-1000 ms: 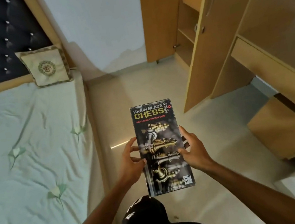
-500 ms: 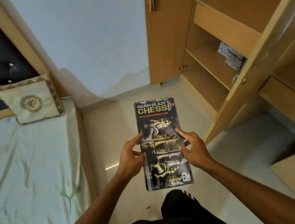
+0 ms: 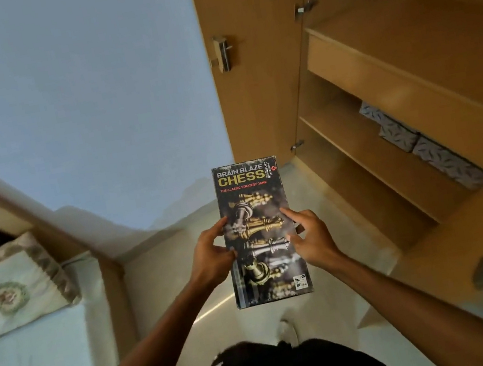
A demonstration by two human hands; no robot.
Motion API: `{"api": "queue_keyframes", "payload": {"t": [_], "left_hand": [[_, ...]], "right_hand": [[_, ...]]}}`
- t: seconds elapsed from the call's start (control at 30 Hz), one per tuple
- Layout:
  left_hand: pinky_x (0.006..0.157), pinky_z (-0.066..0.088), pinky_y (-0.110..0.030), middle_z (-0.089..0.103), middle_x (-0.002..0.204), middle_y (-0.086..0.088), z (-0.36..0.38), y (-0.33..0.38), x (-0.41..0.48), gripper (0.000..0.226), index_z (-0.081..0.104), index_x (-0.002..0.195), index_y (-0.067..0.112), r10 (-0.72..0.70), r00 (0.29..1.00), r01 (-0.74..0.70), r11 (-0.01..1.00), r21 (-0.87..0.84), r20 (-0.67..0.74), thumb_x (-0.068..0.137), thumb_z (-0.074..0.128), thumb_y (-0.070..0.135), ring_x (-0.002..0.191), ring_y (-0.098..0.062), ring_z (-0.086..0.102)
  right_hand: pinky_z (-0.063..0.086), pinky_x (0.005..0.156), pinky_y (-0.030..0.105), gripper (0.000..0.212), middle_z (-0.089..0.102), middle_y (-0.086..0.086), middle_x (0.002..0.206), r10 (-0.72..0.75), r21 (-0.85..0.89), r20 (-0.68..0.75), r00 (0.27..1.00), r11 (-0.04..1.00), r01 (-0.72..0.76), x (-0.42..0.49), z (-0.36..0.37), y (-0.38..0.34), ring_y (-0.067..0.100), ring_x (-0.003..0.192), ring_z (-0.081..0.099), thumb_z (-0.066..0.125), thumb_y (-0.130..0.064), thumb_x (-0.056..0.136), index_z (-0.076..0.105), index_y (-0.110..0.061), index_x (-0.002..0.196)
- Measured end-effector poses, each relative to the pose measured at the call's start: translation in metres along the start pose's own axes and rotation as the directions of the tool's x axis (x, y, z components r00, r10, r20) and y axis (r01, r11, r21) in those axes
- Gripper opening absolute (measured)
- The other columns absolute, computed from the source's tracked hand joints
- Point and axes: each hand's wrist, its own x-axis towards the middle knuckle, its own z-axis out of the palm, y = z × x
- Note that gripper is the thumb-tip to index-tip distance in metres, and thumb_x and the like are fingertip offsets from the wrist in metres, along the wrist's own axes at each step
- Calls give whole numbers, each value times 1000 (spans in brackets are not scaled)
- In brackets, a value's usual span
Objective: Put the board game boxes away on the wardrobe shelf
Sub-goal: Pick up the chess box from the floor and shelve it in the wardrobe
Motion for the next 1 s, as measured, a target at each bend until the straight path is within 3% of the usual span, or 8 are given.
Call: {"api": "queue_keyframes", "payload": {"t": [0.27, 0.37, 0.43, 0.57, 0.7, 0.77, 0.83, 1.0], "left_hand": [[58, 61, -31, 48, 130, -3, 14, 77, 200, 75, 43, 143, 27, 74, 994, -75, 997, 10, 83, 80, 75, 4, 93, -23, 68], [64, 62, -40, 49, 129, -4, 31, 110, 276, 75, 44, 143, 24, 111, 980, -109, 994, -22, 167, 79, 74, 0, 96, -27, 67], [59, 60, -29, 54, 123, -3, 47, 142, 335, 71, 46, 140, 18, 174, 958, -167, 985, -50, 228, 79, 73, -4, 98, -28, 66], [53, 55, -18, 58, 119, -2, 82, 206, 429, 72, 45, 141, 14, 246, 909, -236, 969, -72, 336, 78, 72, -8, 101, -33, 63], [56, 55, -16, 58, 110, 3, 120, 269, 508, 69, 49, 137, 17, 337, 846, -327, 940, -98, 414, 78, 71, -11, 97, -35, 63], [59, 57, -19, 57, 101, 13, 140, 299, 537, 66, 53, 118, 33, 381, 821, -363, 923, -125, 426, 78, 65, -18, 89, -26, 62], [74, 59, -36, 57, 100, 20, 163, 329, 568, 72, 50, 105, 45, 410, 802, -403, 908, -113, 435, 77, 65, -20, 91, -24, 62], [88, 57, -50, 67, 113, 1, 220, 378, 654, 55, 60, 108, 42, 392, 819, -397, 915, -79, 420, 71, 75, 5, 99, -26, 67]], "right_hand": [[41, 70, -1, 63, 50, -2, 113, 109, 40, -124, 986, 994, -105, 180, -51, 6, 4, 90, 52, 57, 6, 86, 49, -27, 139], [41, 72, -1, 64, 48, -3, 124, 139, 43, -190, 972, 990, -133, 241, -79, 16, 6, 106, 50, 58, 6, 86, 48, -27, 140], [43, 77, 3, 64, 48, -3, 127, 163, 52, -257, 953, 987, -154, 289, -103, 24, 10, 114, 50, 59, 6, 86, 48, -26, 140], [55, 77, 31, 68, 52, -2, 112, 182, 86, -390, 903, 983, -161, 358, -154, 31, 15, 93, 55, 59, 8, 84, 50, -36, 135], [51, 66, 17, 69, 50, -9, 111, 235, 142, -491, 839, 972, -189, 421, -209, 39, 8, 84, 53, 58, 13, 83, 50, -32, 135], [57, 68, 29, 70, 50, -6, 107, 246, 144, -533, 809, 969, -200, 450, -233, 46, 14, 83, 56, 59, 11, 82, 51, -37, 133], [60, 74, 37, 66, 52, -3, 110, 256, 151, -563, 786, 967, -207, 483, -262, 55, 14, 86, 58, 60, 9, 83, 53, -33, 134], [59, 65, 27, 56, 55, 0, 117, 259, 137, -588, 766, 965, -222, 558, -331, 84, 8, 80, 59, 58, 8, 86, 56, -23, 132]]}}
